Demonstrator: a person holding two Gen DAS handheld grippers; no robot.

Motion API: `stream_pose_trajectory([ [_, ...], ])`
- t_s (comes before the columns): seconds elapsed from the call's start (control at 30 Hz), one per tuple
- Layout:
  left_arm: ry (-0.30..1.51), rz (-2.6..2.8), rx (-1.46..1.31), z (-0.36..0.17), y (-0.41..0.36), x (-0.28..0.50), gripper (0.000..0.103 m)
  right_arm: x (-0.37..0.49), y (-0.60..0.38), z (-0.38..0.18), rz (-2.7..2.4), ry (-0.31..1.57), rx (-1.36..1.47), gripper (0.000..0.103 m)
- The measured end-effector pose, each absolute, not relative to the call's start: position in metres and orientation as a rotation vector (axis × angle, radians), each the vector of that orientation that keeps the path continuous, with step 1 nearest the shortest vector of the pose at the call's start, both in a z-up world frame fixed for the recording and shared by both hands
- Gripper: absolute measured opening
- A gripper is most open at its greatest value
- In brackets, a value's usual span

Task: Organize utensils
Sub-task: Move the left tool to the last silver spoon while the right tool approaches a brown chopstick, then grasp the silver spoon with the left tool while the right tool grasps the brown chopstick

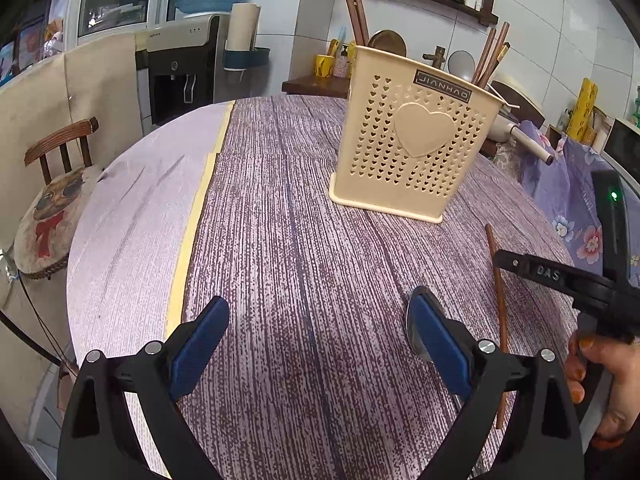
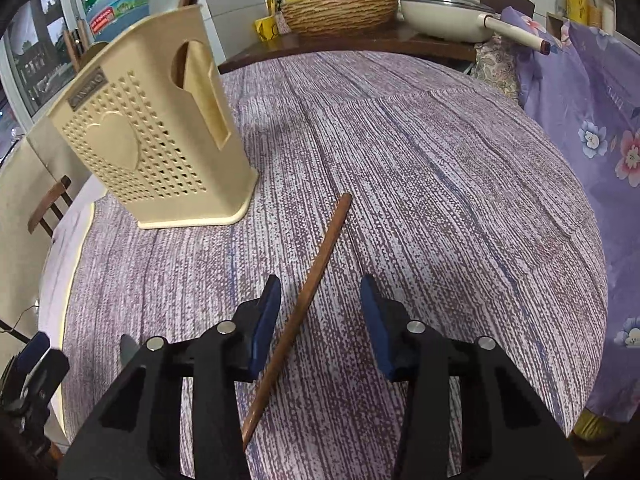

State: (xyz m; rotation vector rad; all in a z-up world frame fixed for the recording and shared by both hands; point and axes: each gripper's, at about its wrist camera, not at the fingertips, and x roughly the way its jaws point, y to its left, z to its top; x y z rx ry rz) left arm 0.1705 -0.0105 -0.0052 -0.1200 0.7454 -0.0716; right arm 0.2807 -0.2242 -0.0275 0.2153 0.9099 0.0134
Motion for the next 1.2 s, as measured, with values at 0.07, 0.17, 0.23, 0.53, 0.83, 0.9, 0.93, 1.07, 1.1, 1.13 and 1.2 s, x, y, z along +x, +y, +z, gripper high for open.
stream_pose_trajectory([
  [0.07, 0.751, -0.071, -0.120, -0.006, -0.011, 0.170, 0.091, 0.287, -0.223, -0.029, 0.010, 0.920, 0.208, 0.035],
  [0.17, 0.760, -0.075, -0.112, -0.007, -0.014, 0.170, 0.091, 0.296, -0.219, -0.029, -0.003, 0.923, 0.181, 0.031],
  [0.23, 0.767, -0.083, -0.105, -0.008, -0.018, 0.169, 0.090, 0.302, -0.215, -0.030, -0.014, 0.923, 0.154, 0.028],
  [0.53, 0.810, -0.148, -0.071, -0.013, -0.047, 0.163, 0.088, 0.310, -0.202, -0.030, 0.017, 0.918, 0.099, 0.011],
  [0.83, 0.894, -0.171, -0.008, -0.028, -0.080, 0.175, 0.078, 0.291, -0.204, -0.029, 0.093, 0.937, 0.107, 0.008],
  [0.9, 0.895, -0.152, 0.020, -0.030, -0.086, 0.177, 0.075, 0.289, -0.205, -0.030, 0.096, 0.934, 0.112, 0.008],
  [0.93, 0.897, -0.148, 0.029, -0.030, -0.089, 0.178, 0.074, 0.287, -0.204, -0.029, 0.095, 0.931, 0.107, 0.008],
  [1.07, 0.900, -0.111, 0.063, -0.031, -0.097, 0.183, 0.067, 0.288, -0.203, -0.030, 0.087, 0.922, 0.094, 0.008],
  [1.1, 0.898, -0.100, 0.070, -0.031, -0.099, 0.183, 0.065, 0.288, -0.204, -0.031, 0.087, 0.920, 0.094, 0.008],
  [1.13, 0.896, -0.094, 0.073, -0.031, -0.101, 0.183, 0.063, 0.288, -0.204, -0.031, 0.088, 0.920, 0.098, 0.008],
  [1.2, 0.894, -0.081, 0.080, -0.031, -0.104, 0.184, 0.059, 0.288, -0.206, -0.031, 0.091, 0.919, 0.105, 0.008],
])
